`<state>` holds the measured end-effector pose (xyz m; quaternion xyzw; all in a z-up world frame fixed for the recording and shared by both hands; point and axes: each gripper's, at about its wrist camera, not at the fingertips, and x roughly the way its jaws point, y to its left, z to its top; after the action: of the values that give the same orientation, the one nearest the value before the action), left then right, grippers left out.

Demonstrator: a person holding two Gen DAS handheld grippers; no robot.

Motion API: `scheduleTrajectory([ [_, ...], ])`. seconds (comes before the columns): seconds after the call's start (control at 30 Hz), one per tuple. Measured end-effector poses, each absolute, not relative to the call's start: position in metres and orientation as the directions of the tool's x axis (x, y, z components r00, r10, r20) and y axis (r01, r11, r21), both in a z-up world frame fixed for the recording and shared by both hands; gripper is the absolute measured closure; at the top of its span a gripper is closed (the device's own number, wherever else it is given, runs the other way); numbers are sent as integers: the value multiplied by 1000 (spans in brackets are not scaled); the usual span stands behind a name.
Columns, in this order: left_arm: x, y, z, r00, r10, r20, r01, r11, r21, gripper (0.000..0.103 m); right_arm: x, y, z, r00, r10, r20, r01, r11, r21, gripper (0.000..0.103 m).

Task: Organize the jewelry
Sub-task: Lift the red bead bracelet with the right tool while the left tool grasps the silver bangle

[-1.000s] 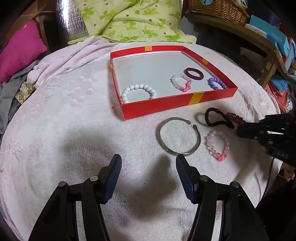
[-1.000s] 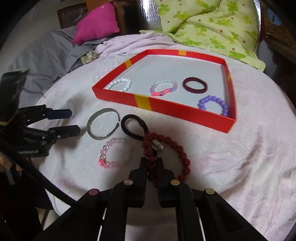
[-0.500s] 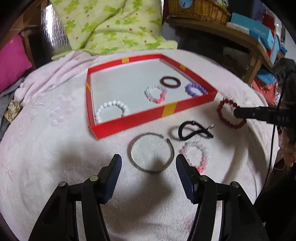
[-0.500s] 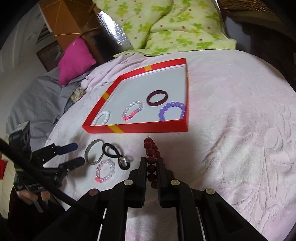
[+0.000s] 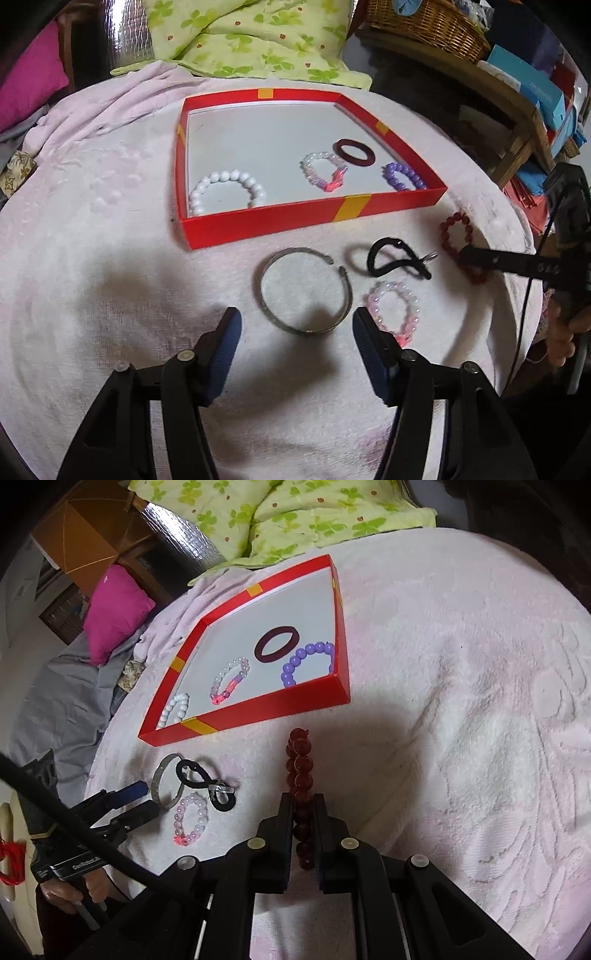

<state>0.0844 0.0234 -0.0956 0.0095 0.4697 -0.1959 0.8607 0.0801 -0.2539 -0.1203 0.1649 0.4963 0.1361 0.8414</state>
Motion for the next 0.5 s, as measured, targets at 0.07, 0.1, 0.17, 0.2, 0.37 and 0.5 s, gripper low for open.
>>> scheduleTrajectory([
  [0.07,83,19,-96,485,-327,-811,352,922,-160,29,81,-252,-122,466,389,-795,-61,910,409,93],
  [0.1,83,16,-97,476,-330,-815,363,918,-160,29,81,-252,-123,465,389,-796,-59,910,410,93],
  [0.17,88,11,-100,459,-329,-826,373,915,-157,29,82,-251,-122,465,387,-796,-55,910,410,93],
  [0.2,91,9,-103,453,-316,-834,370,918,-146,29,83,-250,-123,464,387,-797,-54,910,410,93],
  [0.37,101,8,-105,462,-315,-829,354,923,-153,28,83,-248,-123,463,382,-800,-55,913,404,93],
  [0.5,106,6,-107,473,-310,-825,355,924,-143,28,85,-244,-123,463,381,-800,-55,914,403,93],
])
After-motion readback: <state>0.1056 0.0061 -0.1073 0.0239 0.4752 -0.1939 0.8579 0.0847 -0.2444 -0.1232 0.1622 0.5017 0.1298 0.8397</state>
